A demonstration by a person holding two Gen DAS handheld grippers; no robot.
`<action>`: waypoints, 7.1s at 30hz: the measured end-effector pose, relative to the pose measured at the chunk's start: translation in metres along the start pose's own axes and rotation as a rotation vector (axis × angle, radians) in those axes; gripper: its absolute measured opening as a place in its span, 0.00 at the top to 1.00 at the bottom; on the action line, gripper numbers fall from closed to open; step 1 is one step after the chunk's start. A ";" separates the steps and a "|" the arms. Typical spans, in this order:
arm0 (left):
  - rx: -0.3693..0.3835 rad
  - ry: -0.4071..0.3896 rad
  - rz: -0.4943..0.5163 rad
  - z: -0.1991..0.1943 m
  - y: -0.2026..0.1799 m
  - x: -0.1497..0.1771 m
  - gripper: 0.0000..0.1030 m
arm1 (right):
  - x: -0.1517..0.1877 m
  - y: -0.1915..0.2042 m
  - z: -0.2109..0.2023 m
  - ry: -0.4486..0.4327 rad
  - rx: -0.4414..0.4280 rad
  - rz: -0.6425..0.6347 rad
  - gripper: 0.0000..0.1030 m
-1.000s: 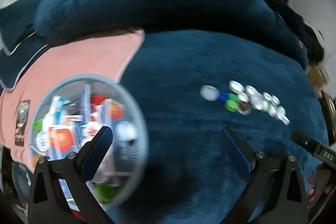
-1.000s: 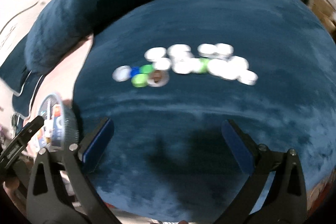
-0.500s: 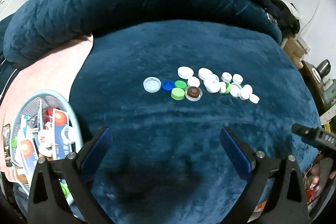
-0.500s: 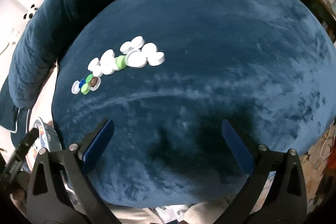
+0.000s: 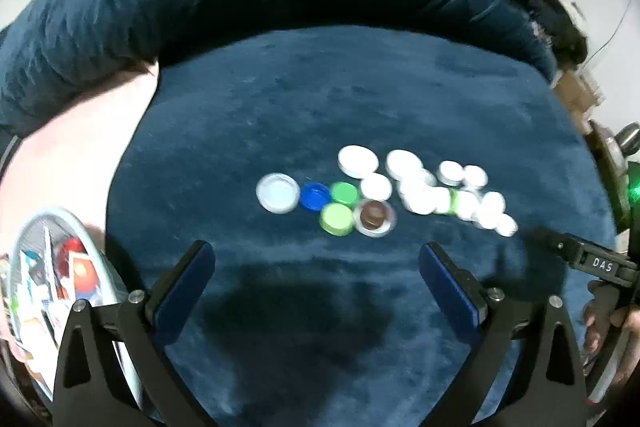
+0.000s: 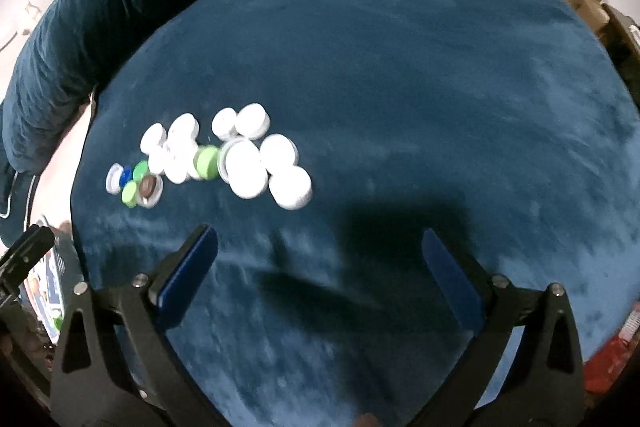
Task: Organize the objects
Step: 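Move both open grippers back over the scattered caps, then grasp a clear-topped white cap with the right gripper while the left grasps a white cap, then carry both caps over the mesh basket and open both grippers, then move both open grippers back over the scattered caps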
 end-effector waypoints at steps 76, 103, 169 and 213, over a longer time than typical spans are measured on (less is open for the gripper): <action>-0.025 0.157 0.114 0.044 -0.018 0.034 0.01 | -0.041 0.007 0.059 0.069 0.144 -0.166 0.70; 0.173 0.161 0.010 0.073 -0.052 0.076 0.71 | 0.016 0.042 0.016 0.069 -0.107 0.072 0.70; -0.228 -0.189 -0.367 -0.084 0.256 0.031 0.05 | -0.033 0.306 0.034 0.006 -0.252 -0.241 0.00; -0.121 0.011 -0.037 0.005 0.076 0.006 0.05 | -0.019 0.116 0.035 0.006 -0.171 0.098 0.00</action>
Point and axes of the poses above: each gripper's, at about its wrist camera, not at the fingertips, and z roughly the way its jaws point, y to its left, x to its underside, the point moved 5 cm from there along z, roughly the way its jaws point, and after that the axes turned 15 degrees about -z, right-handed, at the moved point
